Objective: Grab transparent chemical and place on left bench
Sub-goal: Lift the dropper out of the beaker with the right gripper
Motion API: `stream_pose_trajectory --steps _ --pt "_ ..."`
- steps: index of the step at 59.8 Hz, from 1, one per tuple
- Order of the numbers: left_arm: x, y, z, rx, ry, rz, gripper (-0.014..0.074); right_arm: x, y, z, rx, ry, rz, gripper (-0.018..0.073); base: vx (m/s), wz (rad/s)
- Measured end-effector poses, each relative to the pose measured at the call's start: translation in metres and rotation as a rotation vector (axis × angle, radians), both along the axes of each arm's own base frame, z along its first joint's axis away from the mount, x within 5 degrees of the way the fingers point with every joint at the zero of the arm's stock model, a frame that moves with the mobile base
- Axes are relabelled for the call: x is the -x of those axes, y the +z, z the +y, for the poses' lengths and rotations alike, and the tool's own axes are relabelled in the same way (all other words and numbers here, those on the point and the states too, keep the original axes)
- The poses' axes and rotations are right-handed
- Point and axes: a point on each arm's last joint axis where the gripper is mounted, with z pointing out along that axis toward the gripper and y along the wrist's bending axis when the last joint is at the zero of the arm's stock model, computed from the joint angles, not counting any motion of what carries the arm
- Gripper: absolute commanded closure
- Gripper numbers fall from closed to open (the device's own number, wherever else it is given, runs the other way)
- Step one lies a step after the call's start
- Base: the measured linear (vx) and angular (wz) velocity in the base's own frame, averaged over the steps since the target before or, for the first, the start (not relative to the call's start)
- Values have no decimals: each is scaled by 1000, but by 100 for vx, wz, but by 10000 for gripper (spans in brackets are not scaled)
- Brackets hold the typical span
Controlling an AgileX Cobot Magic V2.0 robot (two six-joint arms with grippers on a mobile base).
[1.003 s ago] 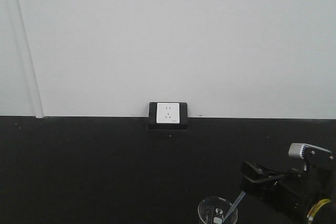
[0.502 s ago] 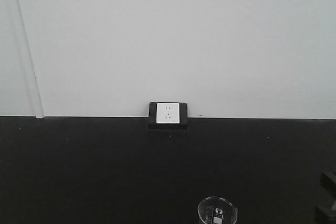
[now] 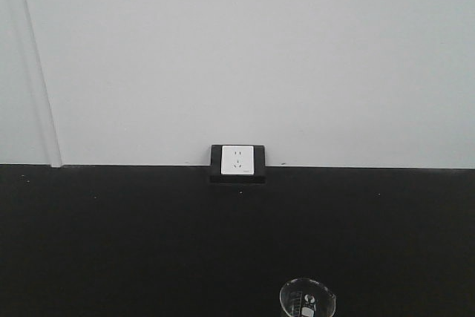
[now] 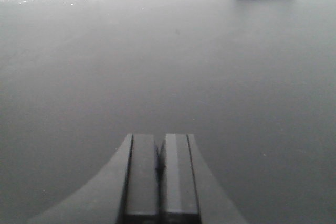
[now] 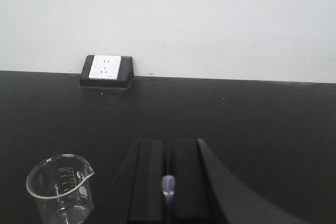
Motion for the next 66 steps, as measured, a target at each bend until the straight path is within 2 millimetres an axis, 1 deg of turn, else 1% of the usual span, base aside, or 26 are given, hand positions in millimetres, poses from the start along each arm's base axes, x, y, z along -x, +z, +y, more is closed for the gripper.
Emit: stream_pose_trajectory --steps 7,46,66 --pt "0 0 0 0 0 0 600 1 -3 -2 11 -20 28 562 0 0" --pt "0 0 0 0 0 0 600 1 -3 -2 12 -21 31 562 0 0" --pt "0 0 0 0 0 0 600 1 -3 -2 12 -21 31 562 -9 -2"
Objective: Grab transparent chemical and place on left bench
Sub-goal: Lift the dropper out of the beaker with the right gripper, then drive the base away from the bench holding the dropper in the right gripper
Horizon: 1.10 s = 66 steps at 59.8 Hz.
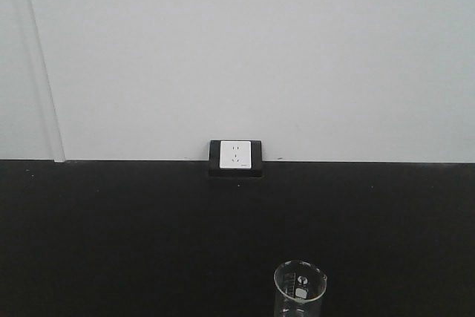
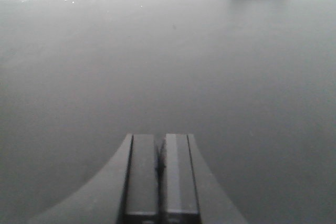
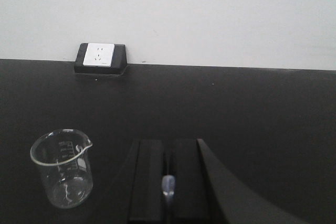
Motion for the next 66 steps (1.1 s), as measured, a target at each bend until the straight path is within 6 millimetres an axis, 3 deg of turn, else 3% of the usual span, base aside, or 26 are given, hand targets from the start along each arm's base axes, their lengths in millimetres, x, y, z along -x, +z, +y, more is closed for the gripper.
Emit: stream_pose_trajectory --steps 66 --pt "0 0 0 0 0 0 600 0 0 0 1 -2 3 562 -27 -5"
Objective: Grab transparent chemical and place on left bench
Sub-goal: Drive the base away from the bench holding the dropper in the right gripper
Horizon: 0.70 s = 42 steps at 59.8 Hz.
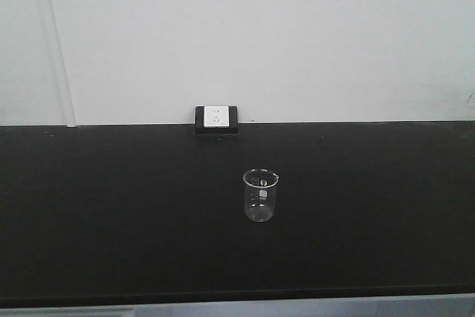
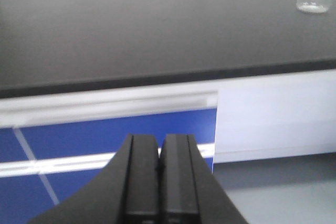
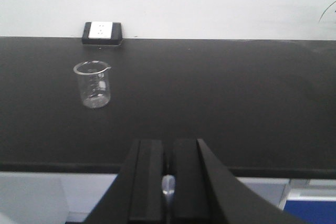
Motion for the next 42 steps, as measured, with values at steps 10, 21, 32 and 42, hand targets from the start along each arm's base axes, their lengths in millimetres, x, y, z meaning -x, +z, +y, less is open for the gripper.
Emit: stream_pose_trajectory --steps 10,21,32,42 --pt "0 0 0 0 0 0 600 0 0 0 0 0 0 562 -38 20" --pt "0 0 0 0 0 0 600 0 0 0 0 0 0 562 -38 28" --pt "0 0 0 0 0 0 600 0 0 0 0 0 0 562 -38 31" --pt "0 0 0 0 0 0 600 0 0 0 0 0 0 562 -38 32"
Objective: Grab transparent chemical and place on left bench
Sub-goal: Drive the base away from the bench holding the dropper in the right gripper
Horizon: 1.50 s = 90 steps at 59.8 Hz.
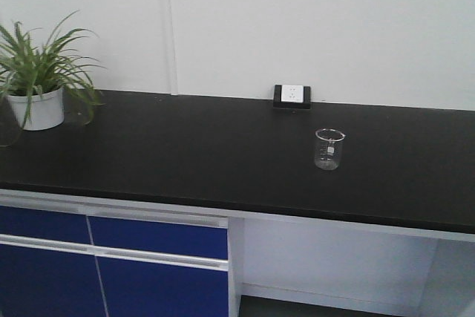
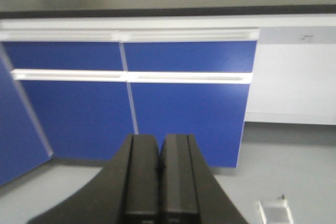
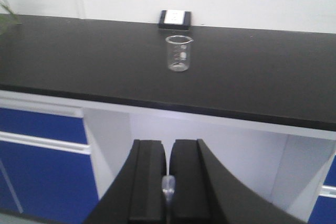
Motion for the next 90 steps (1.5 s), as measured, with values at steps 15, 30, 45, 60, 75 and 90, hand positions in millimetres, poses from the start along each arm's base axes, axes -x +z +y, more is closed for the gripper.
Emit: stream_pose_trajectory --steps 15,30,45,60,75,90 --pt "0 0 0 0 0 0 600 0 0 0 0 0 0 562 -37 38" --pt "0 0 0 0 0 0 600 0 0 0 0 0 0 562 -35 54" --pt "0 0 0 0 0 0 600 0 0 0 1 0 0 562 -30 72" --pt "0 0 0 0 0 0 600 0 0 0 2 0 0 562 -25 81" --pt "0 0 0 0 0 0 600 0 0 0 2 0 0 562 -20 73" --pt "0 0 0 0 0 0 600 0 0 0 2 0 0 562 -14 60"
